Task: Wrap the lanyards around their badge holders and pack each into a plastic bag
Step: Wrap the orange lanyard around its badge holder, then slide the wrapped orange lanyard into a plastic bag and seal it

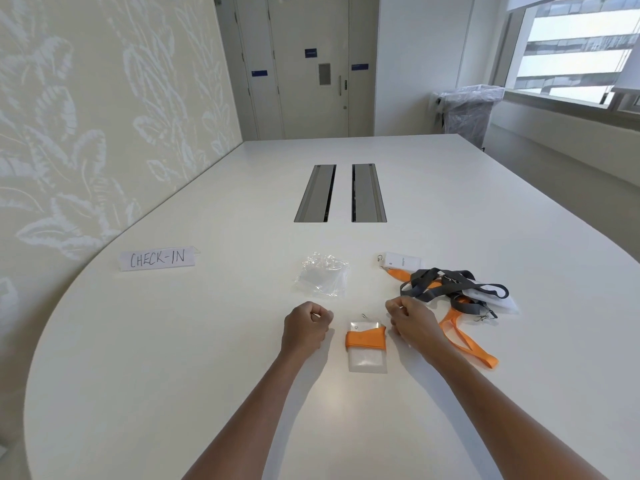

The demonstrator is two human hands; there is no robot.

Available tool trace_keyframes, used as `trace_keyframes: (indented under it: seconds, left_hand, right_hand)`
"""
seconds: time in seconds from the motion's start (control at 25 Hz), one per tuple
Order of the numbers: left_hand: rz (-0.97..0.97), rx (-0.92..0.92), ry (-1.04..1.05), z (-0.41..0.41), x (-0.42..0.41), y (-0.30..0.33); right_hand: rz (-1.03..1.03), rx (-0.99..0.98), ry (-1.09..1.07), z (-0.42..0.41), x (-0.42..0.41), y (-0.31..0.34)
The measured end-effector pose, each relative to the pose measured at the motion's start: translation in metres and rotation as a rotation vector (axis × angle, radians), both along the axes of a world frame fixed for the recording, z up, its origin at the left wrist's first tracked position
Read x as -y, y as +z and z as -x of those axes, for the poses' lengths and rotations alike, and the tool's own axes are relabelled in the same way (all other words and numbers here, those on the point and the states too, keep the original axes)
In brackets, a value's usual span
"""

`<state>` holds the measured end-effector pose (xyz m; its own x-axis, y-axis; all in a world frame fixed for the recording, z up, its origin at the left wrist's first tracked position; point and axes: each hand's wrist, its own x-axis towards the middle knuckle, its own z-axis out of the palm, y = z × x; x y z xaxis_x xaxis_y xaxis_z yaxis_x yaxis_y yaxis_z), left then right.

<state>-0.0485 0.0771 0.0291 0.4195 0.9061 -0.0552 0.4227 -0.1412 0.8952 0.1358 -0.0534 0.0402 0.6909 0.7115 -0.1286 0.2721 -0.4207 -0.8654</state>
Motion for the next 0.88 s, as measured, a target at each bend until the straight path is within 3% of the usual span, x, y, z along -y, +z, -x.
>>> trace_keyframes:
  seconds: [0.16,0.28,0.52,0.88]
  left_hand:
    - [-0.343,-0.013,0.051,-0.001,-0.007,-0.013]
    - [-0.578,-0.133,0.041,-0.007,-0.020,-0.017]
    - [-0.925,-0.251,-0.059,-0.020,-0.049,-0.016]
    - [-0.951,-0.292,-0.138,-0.042,-0.075,-0.022]
  right_hand:
    - [-0.002,-0.025,0.020,-0.012,-0.023,0.002]
    - [0.064,0.020,0.085,-0.022,-0.045,0.006]
    - [0.142,0.129,0.214,-0.029,-0.078,0.007]
    - [0.051,0.268,0.355,-0.031,-0.108,-0.005]
